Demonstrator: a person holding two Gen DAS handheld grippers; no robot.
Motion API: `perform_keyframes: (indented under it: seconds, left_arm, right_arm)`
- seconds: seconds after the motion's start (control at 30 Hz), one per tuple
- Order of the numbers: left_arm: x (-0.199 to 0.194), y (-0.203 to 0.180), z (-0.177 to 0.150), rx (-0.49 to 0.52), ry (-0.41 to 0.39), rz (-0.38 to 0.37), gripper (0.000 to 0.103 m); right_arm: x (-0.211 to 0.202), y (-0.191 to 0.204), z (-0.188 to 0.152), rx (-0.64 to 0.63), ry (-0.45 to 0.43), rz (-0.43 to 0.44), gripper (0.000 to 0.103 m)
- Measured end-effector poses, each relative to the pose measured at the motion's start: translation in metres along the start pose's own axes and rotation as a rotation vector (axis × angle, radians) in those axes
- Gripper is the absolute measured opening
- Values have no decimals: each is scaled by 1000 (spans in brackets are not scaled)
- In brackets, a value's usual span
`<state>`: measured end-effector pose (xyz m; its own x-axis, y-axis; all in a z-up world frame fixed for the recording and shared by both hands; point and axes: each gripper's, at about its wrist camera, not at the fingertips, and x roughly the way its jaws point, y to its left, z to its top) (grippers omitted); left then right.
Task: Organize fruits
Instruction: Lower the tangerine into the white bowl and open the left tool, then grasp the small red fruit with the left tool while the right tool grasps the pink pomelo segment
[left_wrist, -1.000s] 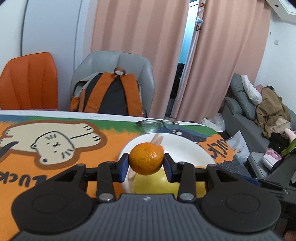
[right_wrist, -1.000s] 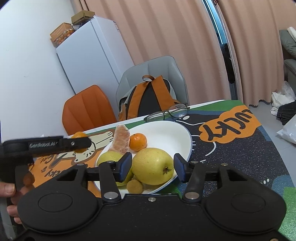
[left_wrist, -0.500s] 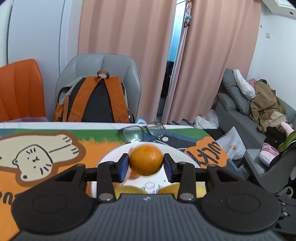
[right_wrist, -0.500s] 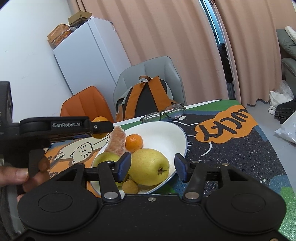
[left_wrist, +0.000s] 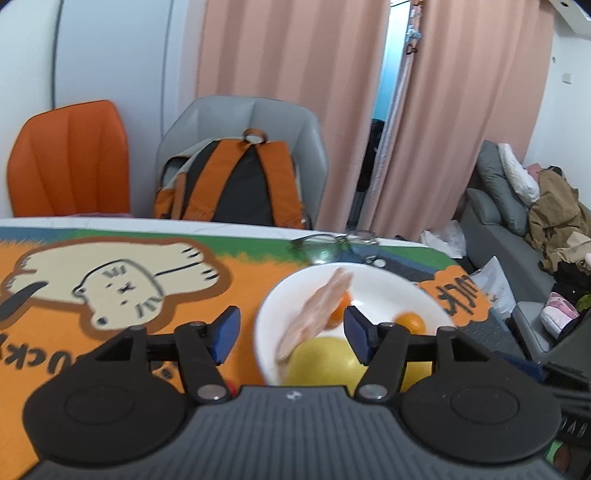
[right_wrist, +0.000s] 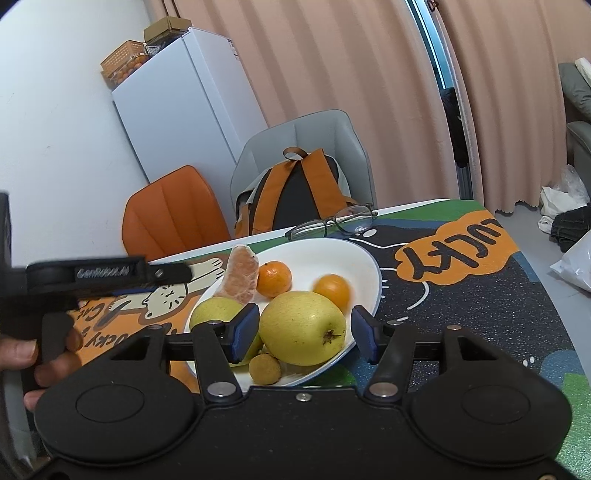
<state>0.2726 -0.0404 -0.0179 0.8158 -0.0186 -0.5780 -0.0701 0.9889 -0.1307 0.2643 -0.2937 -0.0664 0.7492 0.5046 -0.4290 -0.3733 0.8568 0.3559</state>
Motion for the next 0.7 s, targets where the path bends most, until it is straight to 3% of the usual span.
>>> perform_keyframes:
  seconds: [0.5,0.7]
  left_arm:
    - [-36,45,-23,-61,10,83,78]
    - [-49,61,-34,-98,14,113,80]
  right_arm:
    - [-1,18,-4,-53,11,24,68]
    - [-4,28,-6,-79,12,59,72]
